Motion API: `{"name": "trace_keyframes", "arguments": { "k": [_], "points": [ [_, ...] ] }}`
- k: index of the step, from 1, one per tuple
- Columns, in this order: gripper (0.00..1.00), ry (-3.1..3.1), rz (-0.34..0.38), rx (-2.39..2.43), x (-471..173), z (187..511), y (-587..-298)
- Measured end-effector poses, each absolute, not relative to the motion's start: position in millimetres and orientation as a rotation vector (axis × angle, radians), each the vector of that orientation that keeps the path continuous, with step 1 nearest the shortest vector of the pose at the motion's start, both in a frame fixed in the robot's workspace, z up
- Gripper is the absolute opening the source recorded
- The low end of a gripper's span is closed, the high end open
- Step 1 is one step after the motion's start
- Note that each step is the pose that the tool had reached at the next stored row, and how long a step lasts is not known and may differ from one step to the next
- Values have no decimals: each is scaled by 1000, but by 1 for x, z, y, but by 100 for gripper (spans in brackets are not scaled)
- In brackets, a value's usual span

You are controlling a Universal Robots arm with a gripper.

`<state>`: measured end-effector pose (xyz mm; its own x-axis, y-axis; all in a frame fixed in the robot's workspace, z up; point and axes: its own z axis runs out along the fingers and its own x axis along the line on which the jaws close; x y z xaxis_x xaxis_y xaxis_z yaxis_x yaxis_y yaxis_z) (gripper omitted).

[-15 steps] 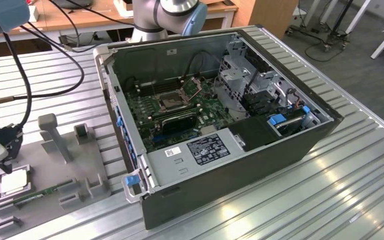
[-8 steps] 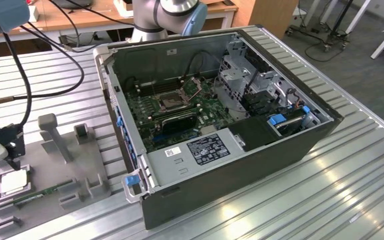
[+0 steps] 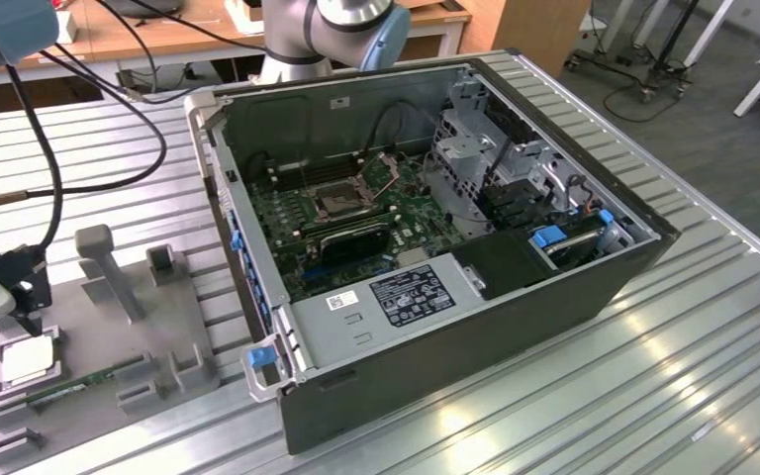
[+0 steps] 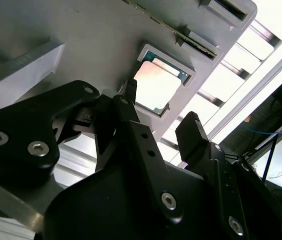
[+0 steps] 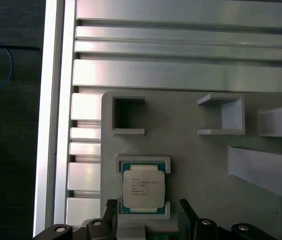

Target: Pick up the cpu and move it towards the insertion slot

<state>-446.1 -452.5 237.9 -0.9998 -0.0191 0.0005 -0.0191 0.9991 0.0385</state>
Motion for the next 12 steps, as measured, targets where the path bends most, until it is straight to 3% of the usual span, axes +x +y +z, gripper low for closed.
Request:
{"name": "trace_keyframes", "arguments": {
  "k": [5, 7, 12],
  "points": [
    [59, -3140, -61, 30, -446, 238, -452],
    [66, -3140, -61, 30, -446, 238, -452],
    [66, -3140, -61, 30, -446, 237, -452]
  ]
}}
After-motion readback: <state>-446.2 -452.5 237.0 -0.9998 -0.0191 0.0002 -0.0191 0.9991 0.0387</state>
